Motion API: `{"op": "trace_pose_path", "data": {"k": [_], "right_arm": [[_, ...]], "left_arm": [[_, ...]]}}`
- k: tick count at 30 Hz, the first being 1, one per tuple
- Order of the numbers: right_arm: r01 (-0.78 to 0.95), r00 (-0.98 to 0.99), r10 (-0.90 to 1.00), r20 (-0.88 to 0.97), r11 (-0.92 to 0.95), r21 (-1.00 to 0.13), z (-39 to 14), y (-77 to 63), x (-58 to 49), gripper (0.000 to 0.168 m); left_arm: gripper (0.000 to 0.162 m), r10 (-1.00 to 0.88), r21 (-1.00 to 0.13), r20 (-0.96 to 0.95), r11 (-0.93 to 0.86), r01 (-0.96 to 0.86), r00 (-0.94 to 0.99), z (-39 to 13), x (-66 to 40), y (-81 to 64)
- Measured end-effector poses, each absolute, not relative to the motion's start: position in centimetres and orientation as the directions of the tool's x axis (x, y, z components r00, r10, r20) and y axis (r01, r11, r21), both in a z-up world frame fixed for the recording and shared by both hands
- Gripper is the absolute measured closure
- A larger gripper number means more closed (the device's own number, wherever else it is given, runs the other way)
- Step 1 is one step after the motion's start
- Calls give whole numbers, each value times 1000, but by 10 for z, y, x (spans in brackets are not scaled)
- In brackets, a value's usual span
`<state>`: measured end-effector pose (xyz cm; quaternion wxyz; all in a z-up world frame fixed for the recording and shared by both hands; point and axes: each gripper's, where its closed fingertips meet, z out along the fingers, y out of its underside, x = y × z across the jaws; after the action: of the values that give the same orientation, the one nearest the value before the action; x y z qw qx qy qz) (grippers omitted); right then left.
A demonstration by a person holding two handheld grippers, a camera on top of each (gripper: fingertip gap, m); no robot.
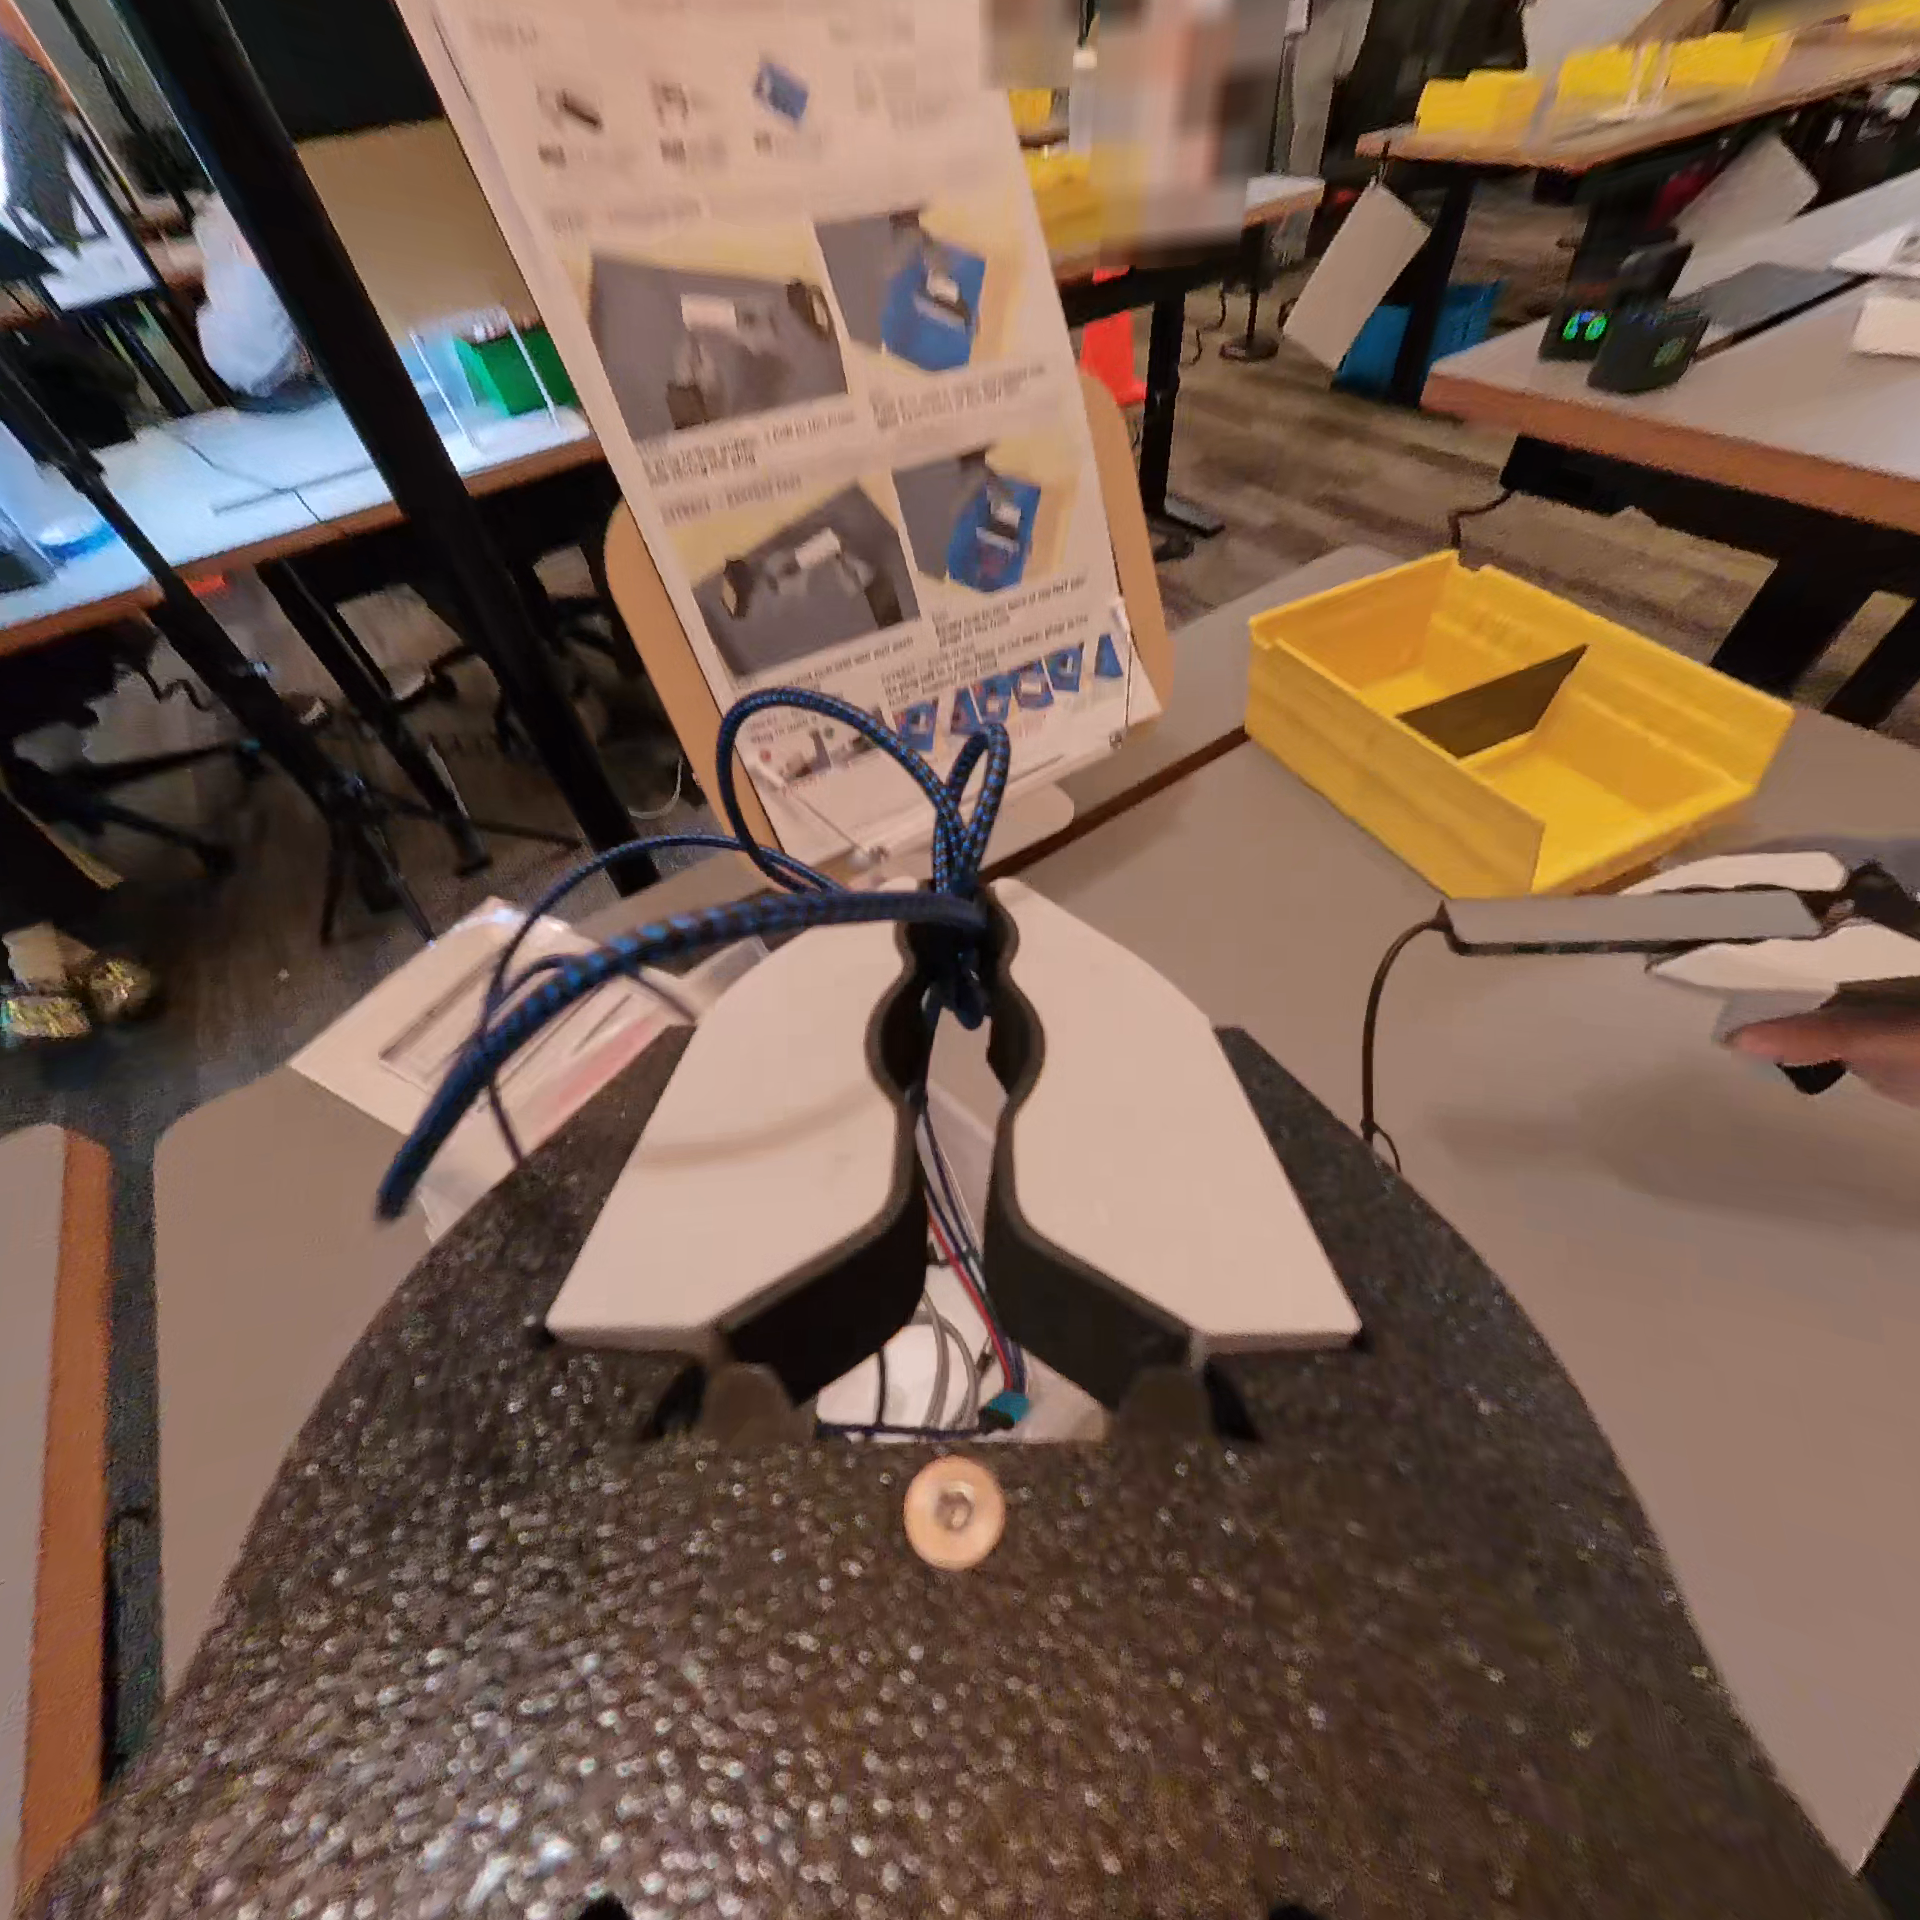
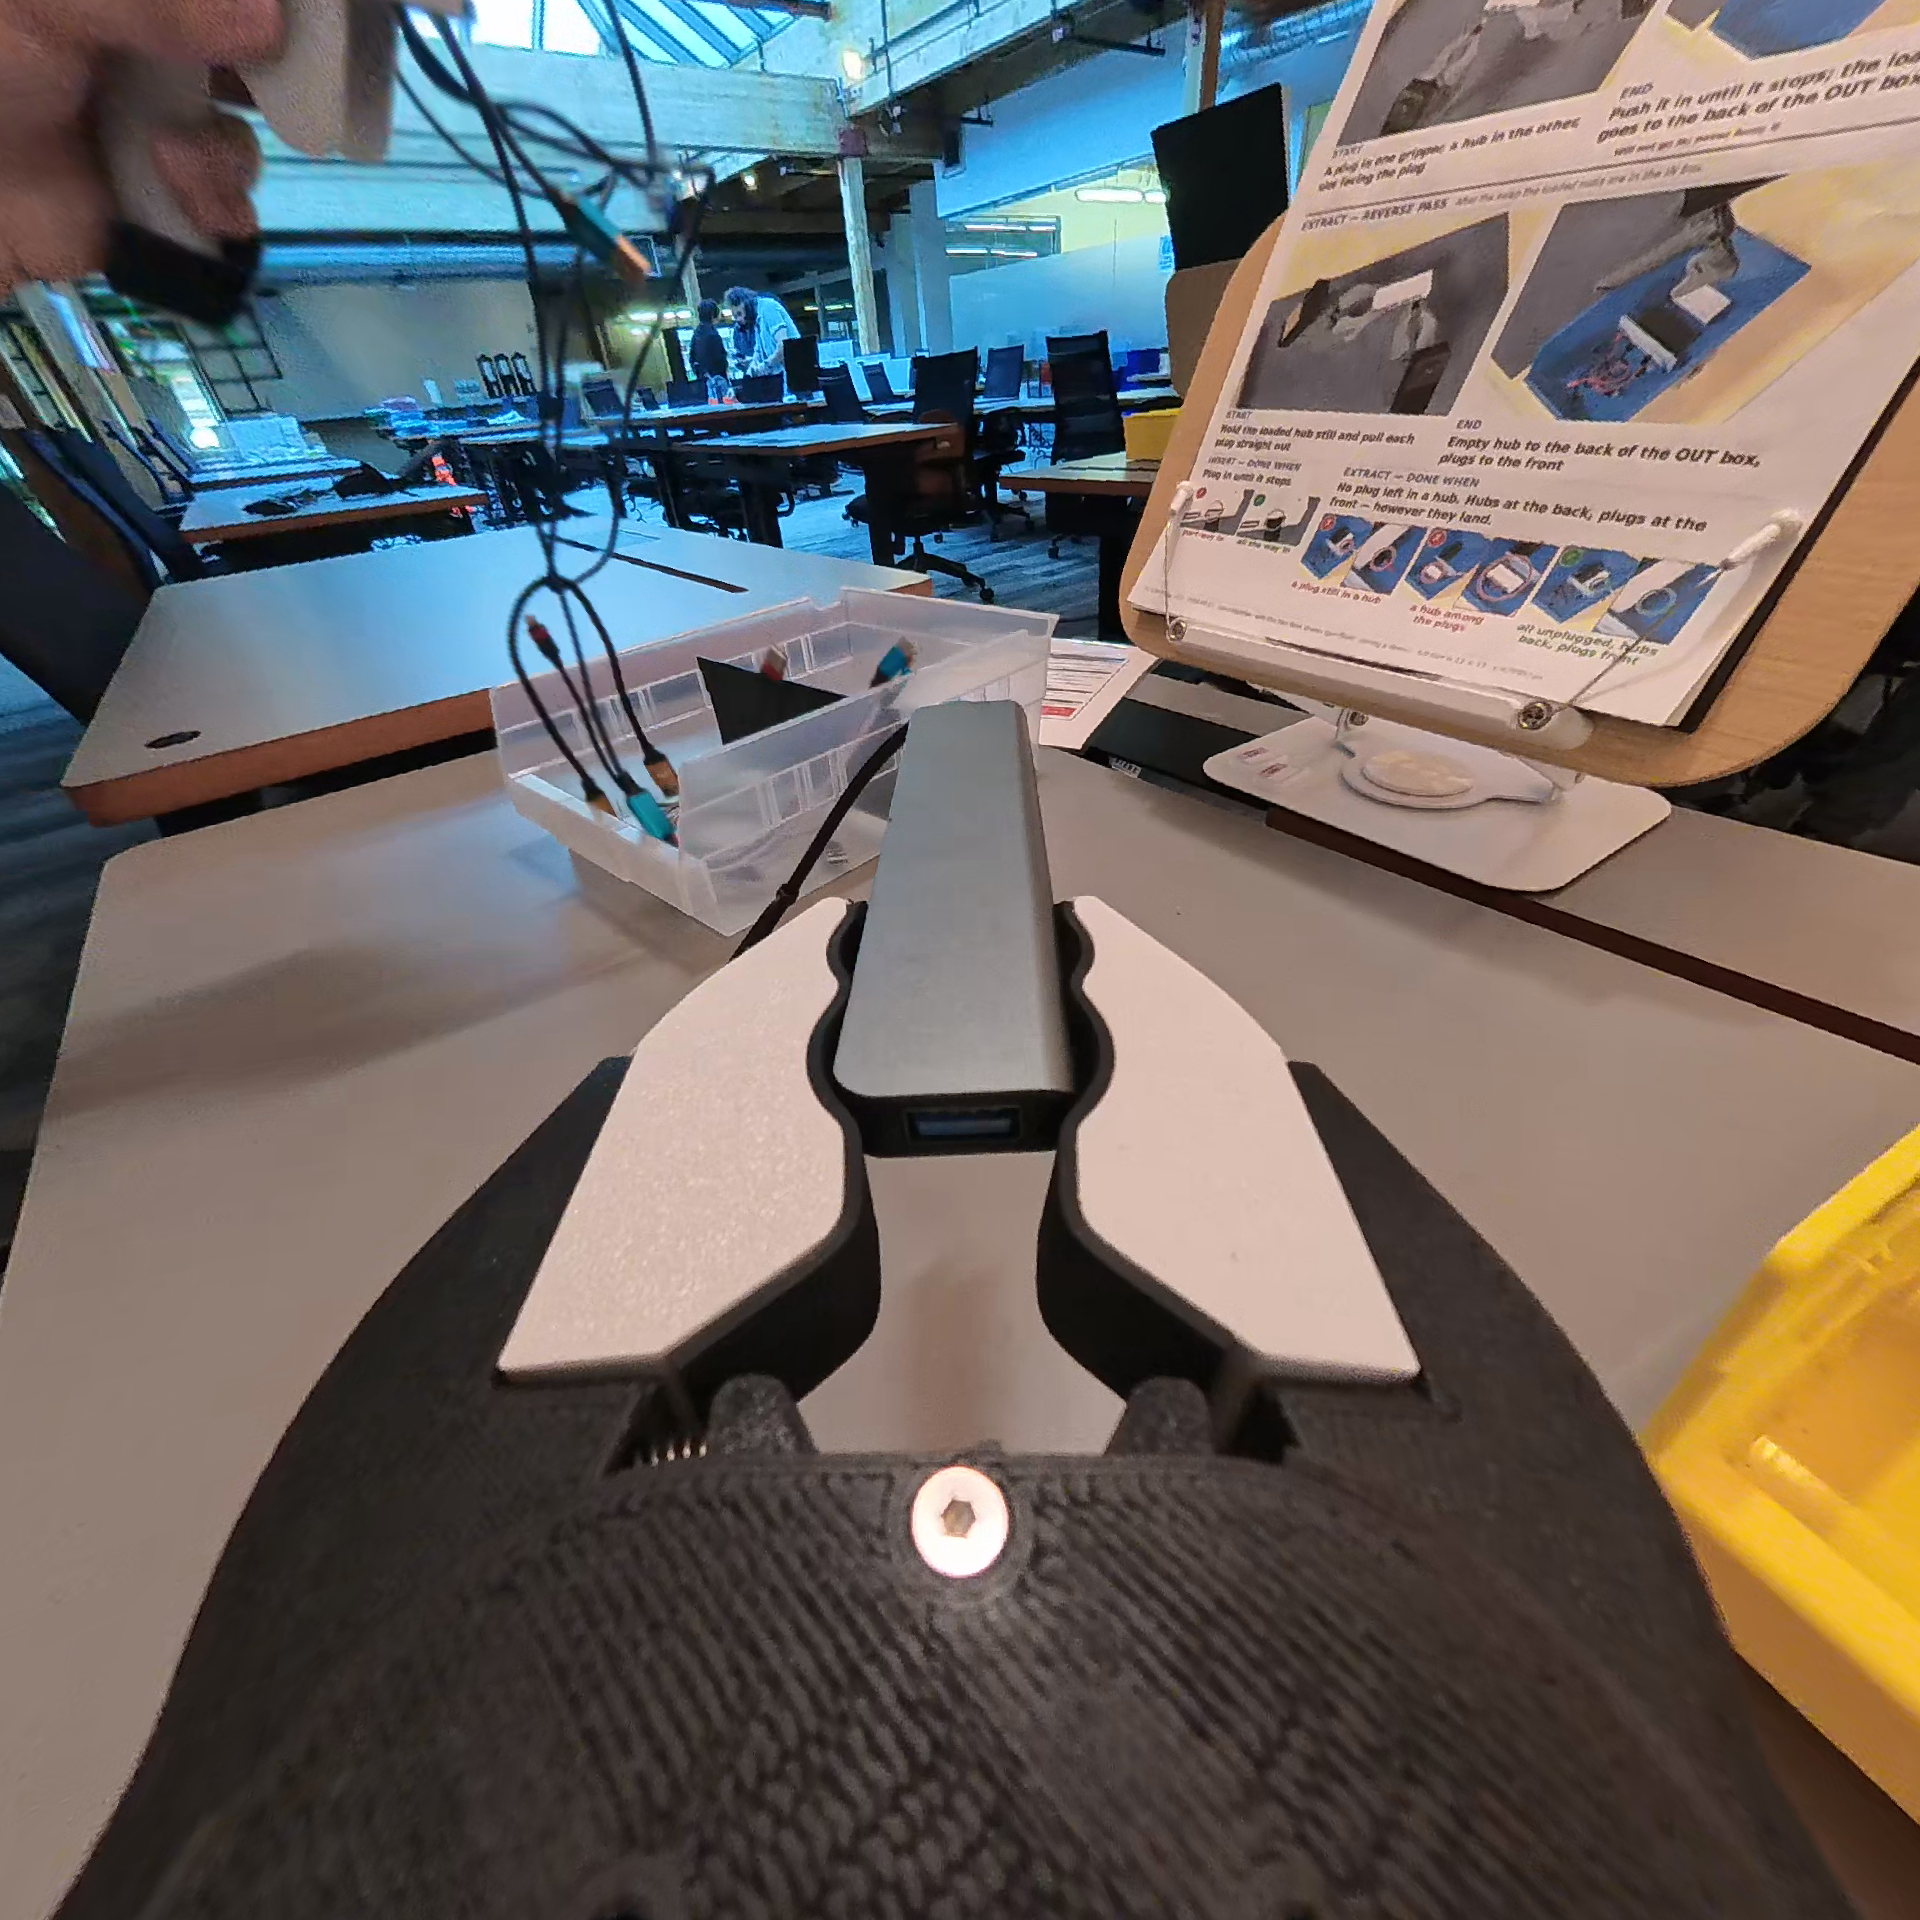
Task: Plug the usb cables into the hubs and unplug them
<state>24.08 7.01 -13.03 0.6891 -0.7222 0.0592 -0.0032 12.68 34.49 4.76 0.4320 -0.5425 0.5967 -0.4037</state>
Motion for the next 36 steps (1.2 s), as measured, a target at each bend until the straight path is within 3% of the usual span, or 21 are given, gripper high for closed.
{"op": "trace_pose_path", "data": {"k": [6,15,22,25,36], "right_arm": [[-77,993,-97,-73,-35,-996,-127,67,242,133],[-77,991,-115,-74,-21,-997,-123,62,249,133],[-103,981,-162,-106,26,-994,-114,44,269,133],[-102,978,-179,-108,42,-994,-109,36,275,133],[-103,974,-195,-114,68,-992,-101,25,284,133]], "left_arm": [[156,-986,-981,-164,164,-103,-14,110,111,338],[156,-938,-987,-143,111,117,-316,195,89,240],[156,-774,-999,-49,27,45,-632,177,90,165],[156,-673,-996,34,-88,34,-739,173,87,148],[156,-472,-977,113,-215,-10,-874,170,91,116]]}}
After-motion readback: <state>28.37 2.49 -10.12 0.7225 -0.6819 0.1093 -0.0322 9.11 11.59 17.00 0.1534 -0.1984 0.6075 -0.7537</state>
